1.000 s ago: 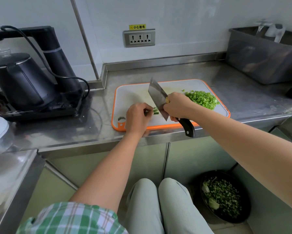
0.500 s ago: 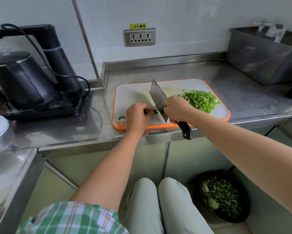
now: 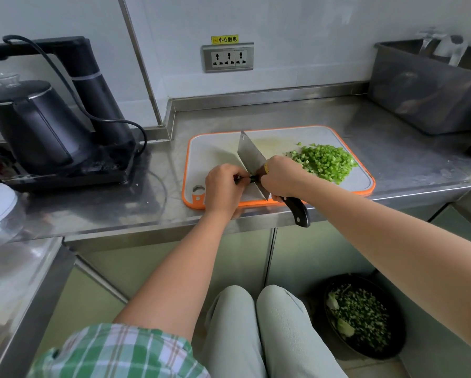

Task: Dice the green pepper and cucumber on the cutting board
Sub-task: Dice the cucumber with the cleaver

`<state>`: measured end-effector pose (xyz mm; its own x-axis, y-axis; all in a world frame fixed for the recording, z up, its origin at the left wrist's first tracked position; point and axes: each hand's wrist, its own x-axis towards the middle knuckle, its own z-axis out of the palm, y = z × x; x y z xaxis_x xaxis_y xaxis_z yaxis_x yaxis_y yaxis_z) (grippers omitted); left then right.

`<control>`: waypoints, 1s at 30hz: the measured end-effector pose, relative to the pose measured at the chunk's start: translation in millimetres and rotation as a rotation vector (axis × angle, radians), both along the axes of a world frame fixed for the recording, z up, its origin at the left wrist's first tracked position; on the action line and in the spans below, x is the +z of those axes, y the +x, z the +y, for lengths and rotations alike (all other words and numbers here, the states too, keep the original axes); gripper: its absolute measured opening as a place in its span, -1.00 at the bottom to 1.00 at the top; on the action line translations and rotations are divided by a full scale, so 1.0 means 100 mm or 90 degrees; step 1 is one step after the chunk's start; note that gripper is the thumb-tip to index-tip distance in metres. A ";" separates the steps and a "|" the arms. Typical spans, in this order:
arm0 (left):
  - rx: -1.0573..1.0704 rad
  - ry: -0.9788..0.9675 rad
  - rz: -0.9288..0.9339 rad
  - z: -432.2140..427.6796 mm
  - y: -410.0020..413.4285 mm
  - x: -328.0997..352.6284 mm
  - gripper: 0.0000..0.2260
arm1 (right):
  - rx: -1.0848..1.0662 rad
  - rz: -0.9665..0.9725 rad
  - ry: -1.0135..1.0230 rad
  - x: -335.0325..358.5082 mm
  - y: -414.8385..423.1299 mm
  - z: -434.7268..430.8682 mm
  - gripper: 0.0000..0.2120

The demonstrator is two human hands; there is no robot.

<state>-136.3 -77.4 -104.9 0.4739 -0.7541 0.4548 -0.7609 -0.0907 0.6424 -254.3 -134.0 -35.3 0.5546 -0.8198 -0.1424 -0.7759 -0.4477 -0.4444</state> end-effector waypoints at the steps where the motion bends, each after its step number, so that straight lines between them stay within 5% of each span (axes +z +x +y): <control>1: 0.002 0.001 -0.007 0.00 0.00 0.00 -0.93 | -0.005 -0.003 0.004 -0.01 0.00 -0.01 -0.86; 30: 0.029 -0.014 -0.022 0.00 0.01 -0.05 -0.91 | 0.025 0.033 0.011 0.14 -0.01 0.00 -0.86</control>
<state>-135.0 -77.6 -109.8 0.4914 -0.7221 0.4869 -0.7777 -0.1121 0.6186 -255.6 -134.0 -21.0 0.5775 -0.7949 -0.1859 -0.7803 -0.4705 -0.4121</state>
